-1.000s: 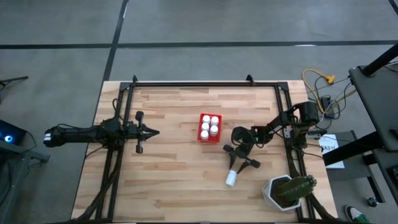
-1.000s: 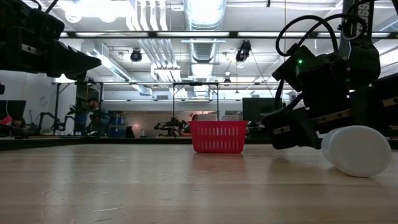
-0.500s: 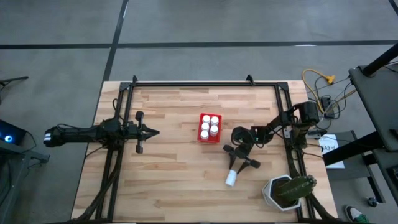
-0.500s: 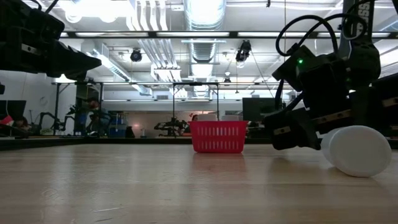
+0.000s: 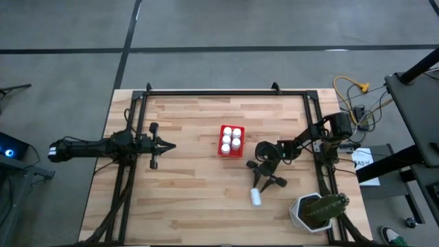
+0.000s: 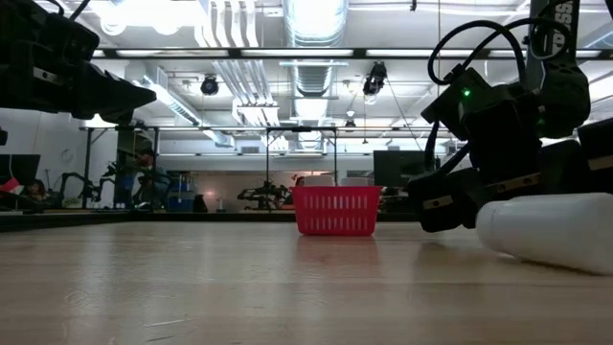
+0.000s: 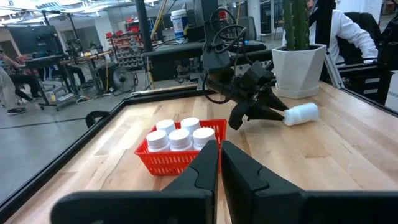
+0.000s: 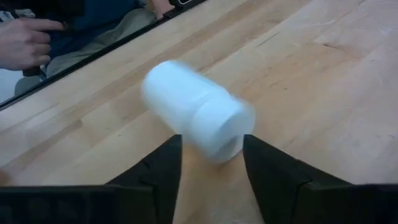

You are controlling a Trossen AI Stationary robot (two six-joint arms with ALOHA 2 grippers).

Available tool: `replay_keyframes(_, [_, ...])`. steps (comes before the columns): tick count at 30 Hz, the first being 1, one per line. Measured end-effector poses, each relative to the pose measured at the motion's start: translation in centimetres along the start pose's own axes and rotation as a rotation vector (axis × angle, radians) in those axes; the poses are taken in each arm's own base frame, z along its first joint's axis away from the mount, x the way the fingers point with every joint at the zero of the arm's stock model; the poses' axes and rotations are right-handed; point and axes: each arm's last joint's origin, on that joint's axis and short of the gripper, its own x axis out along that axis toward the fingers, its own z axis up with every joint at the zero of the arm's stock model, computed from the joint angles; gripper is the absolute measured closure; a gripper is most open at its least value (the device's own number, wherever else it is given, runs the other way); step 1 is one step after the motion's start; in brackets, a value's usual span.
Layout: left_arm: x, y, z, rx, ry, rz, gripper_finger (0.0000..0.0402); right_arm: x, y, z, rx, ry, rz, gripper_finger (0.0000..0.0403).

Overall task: Pick and place pill bottles into a basket
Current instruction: Put the white medicine bottle into the red bin

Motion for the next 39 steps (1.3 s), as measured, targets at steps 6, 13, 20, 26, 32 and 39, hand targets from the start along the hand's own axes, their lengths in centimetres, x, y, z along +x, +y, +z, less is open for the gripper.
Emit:
replay_keyframes(6, [-0.01, 0.0, 0.01, 0.0, -0.001, 0.0, 0.04, -0.07, 0.24, -0.31, -0.019, 0.004, 0.011, 0.033])
replay_keyframes(13, [0.0, 0.0, 0.0, 0.0, -0.001, 0.0, 0.04, -0.09, 0.26, -0.36, -0.027, 0.006, 0.007, 0.0362])
replay_keyframes(20, [0.0, 0.0, -0.01, 0.0, 0.001, 0.0, 0.04, -0.11, 0.13, -0.25, -0.023, 0.003, 0.002, 0.035])
replay_keyframes(26, [0.0, 0.0, 0.0, 0.0, 0.0, 0.0, 0.04, -0.11, 0.12, -0.26, 0.004, 0.006, -0.003, 0.0334])
replay_keyframes(32, [0.0, 0.0, 0.0, 0.0, 0.0, 0.0, 0.04, -0.13, -0.16, -0.37, 0.007, 0.042, -0.101, 0.03])
replay_keyframes(39, [0.0, 0.0, 0.0, 0.0, -0.001, 0.0, 0.04, -0.13, -0.21, -0.34, 0.004, 0.044, -0.113, 0.025])
